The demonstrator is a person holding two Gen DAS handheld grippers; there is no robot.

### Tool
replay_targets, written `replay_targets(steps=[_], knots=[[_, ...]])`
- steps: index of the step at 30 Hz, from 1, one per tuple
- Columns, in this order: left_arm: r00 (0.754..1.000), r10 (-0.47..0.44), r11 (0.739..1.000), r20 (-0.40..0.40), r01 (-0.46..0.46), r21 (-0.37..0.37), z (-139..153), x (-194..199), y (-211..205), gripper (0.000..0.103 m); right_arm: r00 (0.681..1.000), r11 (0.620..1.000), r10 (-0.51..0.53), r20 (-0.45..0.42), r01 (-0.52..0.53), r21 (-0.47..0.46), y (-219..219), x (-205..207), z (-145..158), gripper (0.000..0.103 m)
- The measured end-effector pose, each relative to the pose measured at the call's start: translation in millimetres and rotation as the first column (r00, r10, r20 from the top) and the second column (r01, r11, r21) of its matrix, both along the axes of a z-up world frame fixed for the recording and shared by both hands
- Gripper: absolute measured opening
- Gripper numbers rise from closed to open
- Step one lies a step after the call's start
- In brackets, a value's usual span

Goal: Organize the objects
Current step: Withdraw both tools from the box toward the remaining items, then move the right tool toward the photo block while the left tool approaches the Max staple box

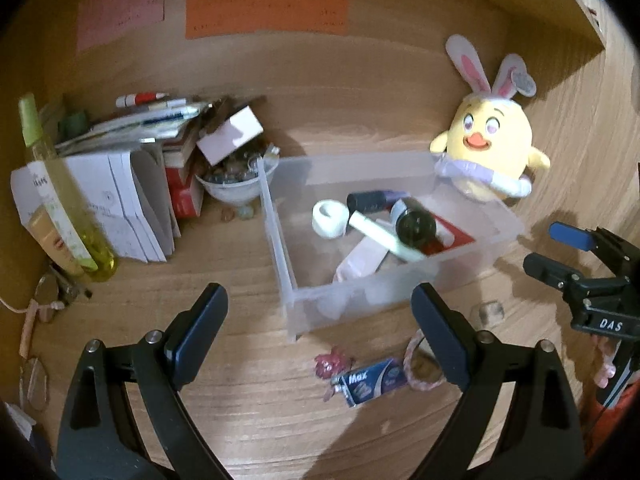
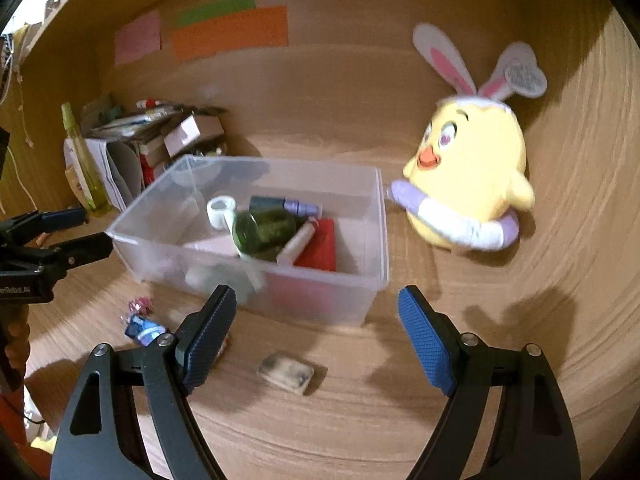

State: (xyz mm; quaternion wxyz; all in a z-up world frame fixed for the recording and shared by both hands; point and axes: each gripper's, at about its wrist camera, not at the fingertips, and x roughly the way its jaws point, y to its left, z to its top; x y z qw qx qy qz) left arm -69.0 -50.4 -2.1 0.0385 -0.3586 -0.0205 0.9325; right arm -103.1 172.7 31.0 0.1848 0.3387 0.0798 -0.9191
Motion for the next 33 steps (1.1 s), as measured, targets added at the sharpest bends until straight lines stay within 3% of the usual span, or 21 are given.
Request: replay_targets(steps=[12,16,20,22,33], knots=[[0.993,-0.025,0.999,0.115,0.022,0.028,-41,3,-4,0.094,0.993,1.0,-0.018,0.113,0.016,0.019,5,5,-40,0.081],[0.987,-0.035,0.999,0.157,0.032,0.022,-51,0,-4,0.079,0.987,1.0,0.003,0.16,-0.006,0.017,2,4,-54,0.081],[0.982,-0.033,0.999,0.187,0.029,0.028,-61,-2,-7,0.076,0.983,0.999,0.019,0.181,-0.023,0.024,-5,2,-61,0.08],[0.979,-0.034,0.999,0.202,0.029,0.028,-65,-4,-8,0.069,0.982,0.999,0.024,0.186,-0.03,0.027,-8,2,-63,0.08],[0.974,-0.036,0.999,0.225,0.027,0.043,-69,-11,-8,0.056,0.976,0.997,0.035,0.213,-0.047,0.053,-16,-4,-72,0.062]])
